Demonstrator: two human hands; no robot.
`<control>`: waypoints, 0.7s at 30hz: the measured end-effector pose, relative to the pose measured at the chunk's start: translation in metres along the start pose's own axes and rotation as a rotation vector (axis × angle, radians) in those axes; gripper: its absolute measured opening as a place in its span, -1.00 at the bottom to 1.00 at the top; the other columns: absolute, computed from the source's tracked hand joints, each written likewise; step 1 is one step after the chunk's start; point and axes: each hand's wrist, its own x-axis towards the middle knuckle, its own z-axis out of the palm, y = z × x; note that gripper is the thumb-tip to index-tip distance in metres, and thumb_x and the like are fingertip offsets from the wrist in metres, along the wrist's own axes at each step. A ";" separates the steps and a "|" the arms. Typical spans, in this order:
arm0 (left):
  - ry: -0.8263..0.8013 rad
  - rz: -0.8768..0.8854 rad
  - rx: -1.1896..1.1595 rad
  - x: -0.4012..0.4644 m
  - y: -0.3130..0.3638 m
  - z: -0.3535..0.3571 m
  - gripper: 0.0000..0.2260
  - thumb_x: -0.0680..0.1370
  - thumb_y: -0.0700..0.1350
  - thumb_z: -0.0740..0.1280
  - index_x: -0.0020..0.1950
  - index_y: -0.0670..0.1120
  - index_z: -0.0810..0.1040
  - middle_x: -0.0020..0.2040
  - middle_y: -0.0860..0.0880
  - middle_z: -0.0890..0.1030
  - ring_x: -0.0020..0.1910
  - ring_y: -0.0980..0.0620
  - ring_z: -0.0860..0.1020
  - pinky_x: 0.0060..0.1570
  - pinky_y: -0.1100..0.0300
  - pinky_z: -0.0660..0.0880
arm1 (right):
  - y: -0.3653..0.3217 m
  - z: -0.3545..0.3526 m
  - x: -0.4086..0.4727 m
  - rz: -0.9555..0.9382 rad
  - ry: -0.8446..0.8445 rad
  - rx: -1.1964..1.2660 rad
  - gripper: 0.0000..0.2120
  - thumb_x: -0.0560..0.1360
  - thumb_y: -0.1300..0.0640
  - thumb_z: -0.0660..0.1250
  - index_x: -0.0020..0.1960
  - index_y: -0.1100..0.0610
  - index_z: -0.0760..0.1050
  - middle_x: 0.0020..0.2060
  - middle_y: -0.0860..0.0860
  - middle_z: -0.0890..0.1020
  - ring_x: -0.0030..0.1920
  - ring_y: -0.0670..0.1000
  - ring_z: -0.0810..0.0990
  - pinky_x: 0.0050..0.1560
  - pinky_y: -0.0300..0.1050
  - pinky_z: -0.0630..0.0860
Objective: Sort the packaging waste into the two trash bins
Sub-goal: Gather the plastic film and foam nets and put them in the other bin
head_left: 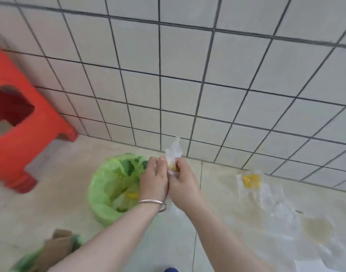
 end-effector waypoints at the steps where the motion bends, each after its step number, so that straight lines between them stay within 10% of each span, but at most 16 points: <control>1: 0.032 0.010 0.025 0.009 -0.005 -0.015 -0.70 0.61 -0.04 0.12 -0.33 -0.05 0.29 -0.41 0.01 0.43 -0.35 -0.01 0.41 -0.32 0.19 0.31 | -0.003 0.015 0.007 0.007 -0.041 -0.003 -0.85 0.54 0.24 0.21 -0.08 0.00 0.33 -0.23 -0.03 0.48 -0.36 -0.12 0.40 -0.43 -0.43 0.32; 7: 0.070 -0.058 0.152 0.065 -0.073 -0.067 -0.73 0.59 -0.08 0.19 -0.33 -0.03 0.34 -0.44 0.05 0.46 -0.40 0.02 0.42 -0.32 0.12 0.25 | 0.020 0.093 0.058 0.127 -0.199 -0.022 -0.57 0.53 0.24 0.26 0.32 -0.07 0.30 0.07 0.00 0.52 -0.09 -0.07 0.53 -0.13 -0.32 0.46; 12: -0.027 -0.252 0.246 0.104 -0.137 -0.072 -0.70 0.59 -0.07 0.17 -0.34 -0.08 0.27 -0.42 -0.05 0.40 -0.38 -0.08 0.34 -0.31 0.10 0.25 | 0.061 0.134 0.096 0.325 -0.286 -0.130 -0.82 0.56 0.16 0.20 0.08 0.21 0.51 -0.07 0.14 0.64 -0.08 0.11 0.61 -0.16 -0.12 0.49; 16: -0.127 -0.449 0.429 0.133 -0.165 -0.063 -0.70 0.62 -0.06 0.08 -0.06 -0.21 0.52 -0.09 -0.24 0.59 -0.13 -0.17 0.52 -0.15 0.09 0.36 | 0.085 0.156 0.127 0.467 -0.350 -0.236 -0.83 0.58 0.19 0.14 -0.11 0.16 0.48 -0.33 0.02 0.49 -0.36 -0.06 0.42 -0.37 -0.25 0.37; 21: -0.364 -0.628 0.634 0.157 -0.189 -0.035 -0.62 0.66 -0.12 -0.01 0.32 -0.27 0.43 0.36 -0.27 0.44 0.32 -0.17 0.44 0.23 0.14 0.36 | 0.112 0.161 0.147 0.526 -0.448 -0.494 -0.74 0.59 0.20 0.07 0.15 0.28 0.45 -0.10 0.14 0.47 -0.12 0.09 0.48 -0.04 -0.06 0.52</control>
